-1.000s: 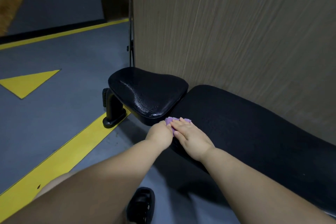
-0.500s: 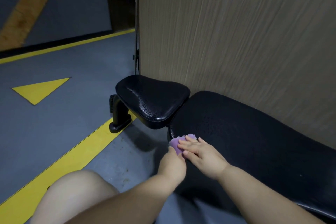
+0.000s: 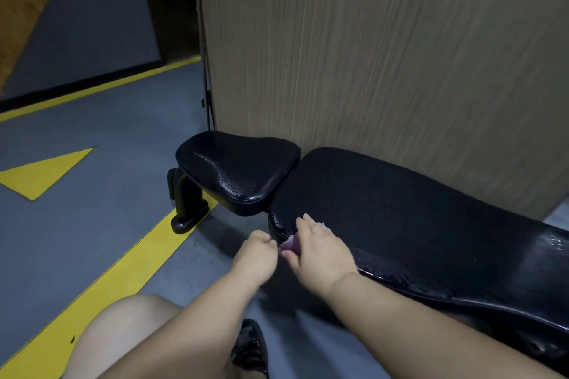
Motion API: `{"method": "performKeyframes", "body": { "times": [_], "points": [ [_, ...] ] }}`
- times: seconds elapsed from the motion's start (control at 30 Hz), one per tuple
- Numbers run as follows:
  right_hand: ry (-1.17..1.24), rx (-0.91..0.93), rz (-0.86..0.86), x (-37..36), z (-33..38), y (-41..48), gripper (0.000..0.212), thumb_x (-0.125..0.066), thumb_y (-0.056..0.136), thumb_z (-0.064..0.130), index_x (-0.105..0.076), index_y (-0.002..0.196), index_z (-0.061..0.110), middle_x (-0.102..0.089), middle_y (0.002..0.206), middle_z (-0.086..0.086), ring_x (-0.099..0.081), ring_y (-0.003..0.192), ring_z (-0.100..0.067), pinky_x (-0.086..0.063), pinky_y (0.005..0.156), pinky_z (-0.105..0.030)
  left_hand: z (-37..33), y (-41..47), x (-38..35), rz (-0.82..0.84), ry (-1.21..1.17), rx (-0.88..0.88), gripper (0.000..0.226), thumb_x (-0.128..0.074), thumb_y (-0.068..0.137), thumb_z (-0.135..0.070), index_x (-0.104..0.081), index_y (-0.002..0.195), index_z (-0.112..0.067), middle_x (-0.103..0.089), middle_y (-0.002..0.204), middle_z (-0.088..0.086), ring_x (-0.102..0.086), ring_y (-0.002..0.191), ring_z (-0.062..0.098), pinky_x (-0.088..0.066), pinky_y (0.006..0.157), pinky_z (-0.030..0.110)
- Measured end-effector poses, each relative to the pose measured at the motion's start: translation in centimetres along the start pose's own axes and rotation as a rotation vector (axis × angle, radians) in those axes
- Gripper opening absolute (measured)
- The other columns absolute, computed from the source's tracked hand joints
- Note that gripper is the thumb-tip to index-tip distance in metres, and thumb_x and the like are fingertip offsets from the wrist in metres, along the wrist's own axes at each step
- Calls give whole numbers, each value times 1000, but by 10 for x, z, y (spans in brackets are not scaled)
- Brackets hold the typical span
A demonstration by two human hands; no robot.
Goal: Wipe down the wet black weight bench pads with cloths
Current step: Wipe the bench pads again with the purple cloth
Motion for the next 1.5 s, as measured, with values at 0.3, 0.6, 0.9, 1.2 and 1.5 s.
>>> {"method": "performKeyframes", "body": {
  "times": [0.3, 0.6, 0.9, 1.2, 1.5],
  "points": [
    [-309, -93, -11, -38, -6, 13, 72, -40, 98, 42, -5, 153, 11, 6, 157, -25, 4, 140, -54, -5, 110, -68, -26, 0, 4, -115, 323, -426, 32, -44, 100, -25, -51, 131, -24, -43, 143, -10, -30, 135, 15, -26, 109, 30],
    [-270, -59, -9, -21, -65, -28, 113, -83, 63, 47, -24, 144, -5, -32, 149, -27, -34, 137, -41, -31, 111, -51, -45, 18, -28, 292, 756, -718, 57, -19, 104, -47, -2, 156, -31, 8, 162, -16, 21, 146, 7, 18, 118, 39],
    [-345, -242, -32, -7, -147, -99, 111, -88, 38, 60, -46, 136, 27, -46, 139, -29, -41, 123, -58, -29, 101, -63, -49, 18, -35, 361, 1007, -789, 86, -34, 92, -69, 10, 154, -30, 18, 161, -8, 22, 147, 16, 13, 119, 42],
    [-323, -132, -5, -5, -113, -61, 121, -89, 35, 56, -50, 136, 2, -52, 131, -31, -55, 120, -42, -45, 96, -51, -49, 22, -38, 362, 1073, -772, 108, -49, 80, -77, 18, 152, -33, 23, 160, -10, 25, 146, 17, 13, 119, 44],
    [-300, -29, 1, -8, -94, -46, 106, -83, 61, 43, -33, 145, 0, -39, 148, -20, -40, 136, -32, -37, 107, -47, -52, 19, -39, 349, 1057, -727, 106, -54, 80, -72, 16, 152, -36, 22, 160, -13, 25, 146, 15, 12, 120, 44]
  ]
}}
Point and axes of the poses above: each hand's wrist, its own y-axis towards the middle knuckle, its own x-axis out of the back of the hand, z = x × y, the point moved 1 cm from there along y, towards the middle knuckle
